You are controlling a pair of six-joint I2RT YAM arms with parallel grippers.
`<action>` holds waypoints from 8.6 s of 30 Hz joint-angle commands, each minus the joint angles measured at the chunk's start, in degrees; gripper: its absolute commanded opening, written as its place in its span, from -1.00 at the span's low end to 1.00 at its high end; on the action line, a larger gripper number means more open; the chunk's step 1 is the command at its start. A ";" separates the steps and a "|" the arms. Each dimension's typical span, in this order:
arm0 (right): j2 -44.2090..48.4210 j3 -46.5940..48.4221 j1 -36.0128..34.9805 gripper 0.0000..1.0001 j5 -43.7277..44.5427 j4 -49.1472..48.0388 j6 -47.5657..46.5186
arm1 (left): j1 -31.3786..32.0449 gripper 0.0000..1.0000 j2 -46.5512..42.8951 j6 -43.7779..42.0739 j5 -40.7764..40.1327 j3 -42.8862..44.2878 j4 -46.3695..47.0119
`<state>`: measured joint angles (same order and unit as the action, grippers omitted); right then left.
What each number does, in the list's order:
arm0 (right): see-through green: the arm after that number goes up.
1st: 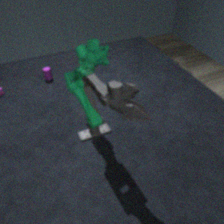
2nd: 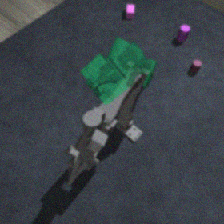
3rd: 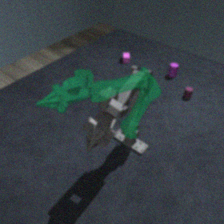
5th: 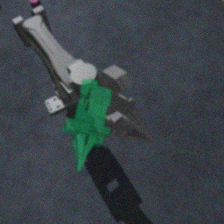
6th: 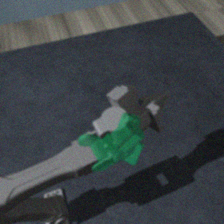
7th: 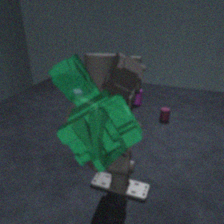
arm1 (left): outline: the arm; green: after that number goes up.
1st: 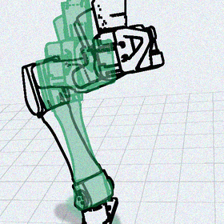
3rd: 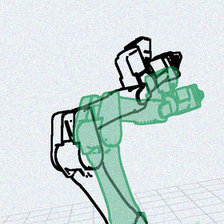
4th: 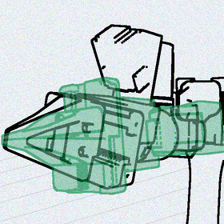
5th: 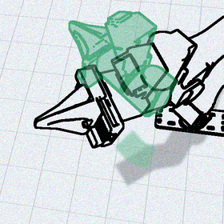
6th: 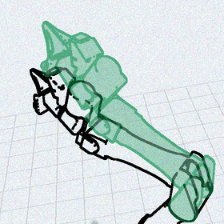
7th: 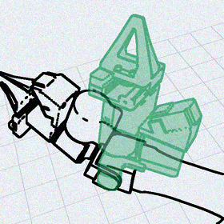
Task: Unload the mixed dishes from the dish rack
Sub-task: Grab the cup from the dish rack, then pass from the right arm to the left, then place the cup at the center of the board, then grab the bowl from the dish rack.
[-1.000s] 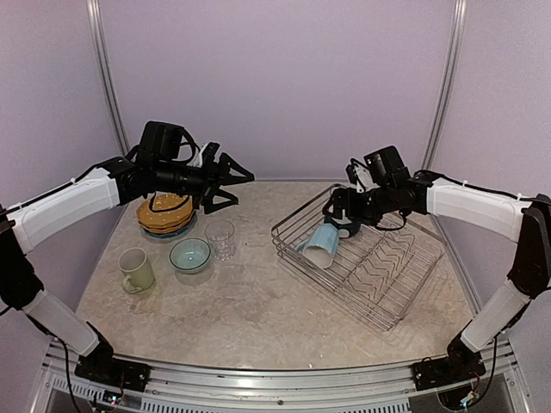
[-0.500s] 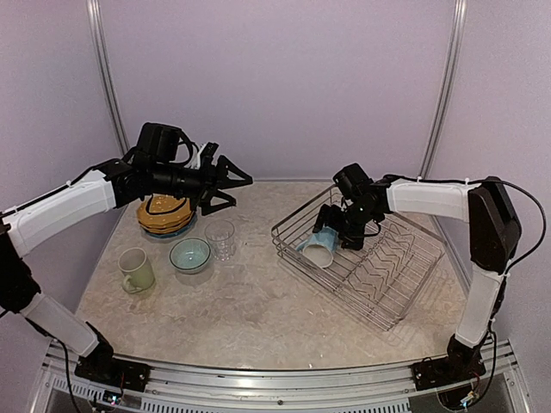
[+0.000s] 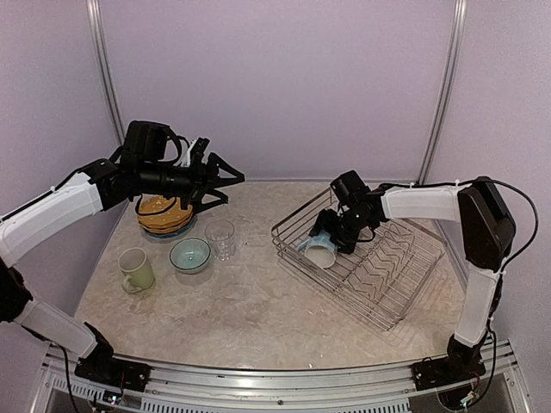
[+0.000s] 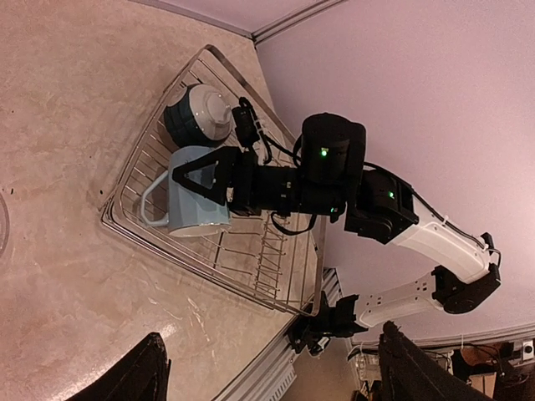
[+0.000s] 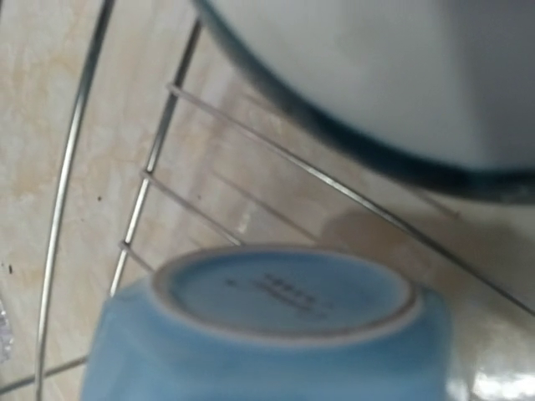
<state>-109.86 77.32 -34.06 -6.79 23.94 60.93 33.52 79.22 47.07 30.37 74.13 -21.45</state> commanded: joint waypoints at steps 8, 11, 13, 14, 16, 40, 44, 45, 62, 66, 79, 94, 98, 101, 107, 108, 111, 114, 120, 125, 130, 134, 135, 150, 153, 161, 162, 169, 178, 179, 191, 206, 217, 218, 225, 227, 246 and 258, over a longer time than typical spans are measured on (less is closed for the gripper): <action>11.96 -6.92 2.53 -0.50 0.32 -7.98 5.66 | 0.94 0.65 -0.01 -2.75 -0.66 -0.85 0.46; 14.86 -7.90 3.31 -0.54 -1.25 -10.40 8.30 | 2.52 0.65 0.76 -4.69 -2.45 -0.22 0.53; 16.30 -8.39 3.56 -0.58 -2.92 -12.63 10.31 | 4.11 0.65 2.15 -6.58 -4.44 0.67 -0.20; 16.79 -8.67 3.56 -0.60 -4.22 -14.24 11.46 | 4.94 0.65 2.76 -7.62 -5.33 1.32 -0.31; 17.21 -9.21 3.57 -0.64 -7.54 -17.88 14.02 | 6.90 0.64 4.93 -9.75 -7.07 2.94 -0.98; 17.38 -9.08 -4.16 -0.72 -11.64 -41.34 35.81 | 9.46 0.43 20.55 -0.26 -5.92 9.89 11.24; 17.54 -9.51 -5.78 -0.73 -9.66 -43.32 37.62 | 9.61 0.12 21.45 0.39 -10.33 10.54 9.63; 17.63 -9.59 -6.11 -0.73 -9.05 -43.43 37.80 | 9.74 0.05 21.56 0.33 -11.32 10.56 9.33; 21.81 -15.23 -8.49 0.32 -5.59 -40.58 27.59 | 10.84 -1.00 12.97 -5.55 -26.61 8.45 0.18; 23.92 -16.97 -7.90 0.88 -4.64 -37.67 17.47 | 11.40 -1.00 7.81 -5.91 -28.54 5.82 -3.89; 26.55 -11.10 2.23 1.00 6.15 -3.82 -13.96 | 15.30 -1.00 -2.46 2.35 -29.03 1.79 -29.88; 14.58 -10.60 11.71 0.99 0.57 -9.41 -8.65 | 15.44 -1.00 0.05 6.94 -34.98 -8.55 -33.10; 13.37 -12.41 11.65 1.00 1.42 -11.99 -5.42 | 15.26 -1.00 1.22 7.49 -35.91 -10.22 -32.73; 11.22 -11.85 11.69 1.00 0.13 -12.51 -4.40 | 15.19 -0.95 1.63 7.83 -35.69 -11.16 -31.97; 7.96 -10.43 11.71 1.00 0.72 -12.03 -2.37 | 14.46 -0.11 -0.19 8.40 -35.72 -13.16 -31.21; 7.49 -10.06 11.70 1.00 1.13 -11.85 -2.19 | 14.16 0.07 -0.73 8.34 -35.39 -13.48 -31.00; 5.65 -8.44 11.67 1.00 2.06 -10.48 -2.32 | 13.44 0.60 -2.66 7.75 -34.60 -13.52 -31.33; 4.26 -7.40 11.61 0.99 2.31 -9.53 -1.53 | 12.80 0.96 -4.67 7.02 -34.17 -11.33 -32.65; 1.60 -4.99 11.63 1.00 4.89 -6.46 1.27 | 7.63 0.98 -10.30 4.60 -29.01 -5.54 -32.92; -0.56 -5.49 11.74 1.00 4.03 -10.13 2.64 | 1.34 0.98 -14.34 -0.06 -23.44 -0.18 -29.51; -1.25 -6.85 11.88 1.00 3.17 -13.09 4.97 | -6.08 0.98 -14.71 -0.73 -17.88 6.18 -25.18; 0.08 -10.26 11.90 1.00 2.79 -16.52 6.38 | -12.89 0.98 -13.53 2.44 -10.29 9.54 -22.39; 0.47 -10.80 11.96 1.00 3.06 -16.90 6.24 | -14.88 0.98 -13.03 3.16 -7.99 10.06 -22.04; 5.03 -13.38 14.01 1.00 6.34 -17.97 5.39 | -22.28 0.98 -11.18 6.80 4.43 7.32 -15.65; 5.07 -11.68 14.81 1.00 7.04 -15.50 3.55 | -22.46 0.98 -11.04 6.66 4.86 7.41 -15.55; 2.14 -9.00 15.69 1.00 3.27 -15.93 1.39 | -28.57 0.98 -13.33 10.36 9.01 1.74 -9.06; 1.66 -8.80 15.78 1.00 2.81 -15.76 1.63 | -29.92 0.98 -14.36 11.10 9.30 0.90 -8.36; 0.09 -8.64 16.08 1.00 1.73 -18.30 1.99 | -34.81 0.98 -17.47 12.93 10.52 -0.87 -6.93; -0.42 -7.84 16.25 0.99 0.40 -18.79 1.39 | -41.26 0.98 -18.49 22.87 19.14 -5.16 3.05; -0.33 -7.76 16.28 0.99 0.26 -18.83 1.31 | -41.81 0.98 -18.91 24.56 20.09 -5.86 4.87; -1.07 -6.08 16.61 1.00 -0.61 -17.54 1.04 | -42.62 0.98 -17.28 39.43 24.76 -14.61 24.92; -2.25 -5.99 16.82 1.00 -1.11 -20.70 2.22 | -41.78 0.98 -16.02 30.08 21.98 -9.78 14.47; -1.81 -12.37 17.10 1.00 -6.42 -37.75 6.24 | -36.81 0.98 -11.29 -1.45 -3.10 -3.25 -12.97; -1.43 -12.53 17.10 0.99 -6.49 -37.68 6.29 | -35.52 0.98 -10.76 -2.90 -6.33 -3.54 -13.60; 1.83 -13.66 17.12 1.00 -6.33 -33.56 6.47 | -28.10 0.98 -4.57 -5.54 -16.79 -5.98 -13.40; 1.43 -12.99 17.08 1.00 -7.70 -31.66 6.20 | -26.15 0.98 -2.60 -6.44 -19.57 -5.66 -13.27; 3.04 -16.63 16.76 1.00 -11.75 -32.26 7.47 | -18.81 0.98 4.80 -10.44 -41.43 -7.81 -3.91; 0.41 -9.90 15.72 1.00 -6.48 -21.94 4.40 | -18.50 0.98 3.31 -10.63 -44.23 -6.80 -4.05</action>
<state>-107.70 65.04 -17.50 -15.25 -3.84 67.00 14.63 82.85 37.45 -10.61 66.13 -25.63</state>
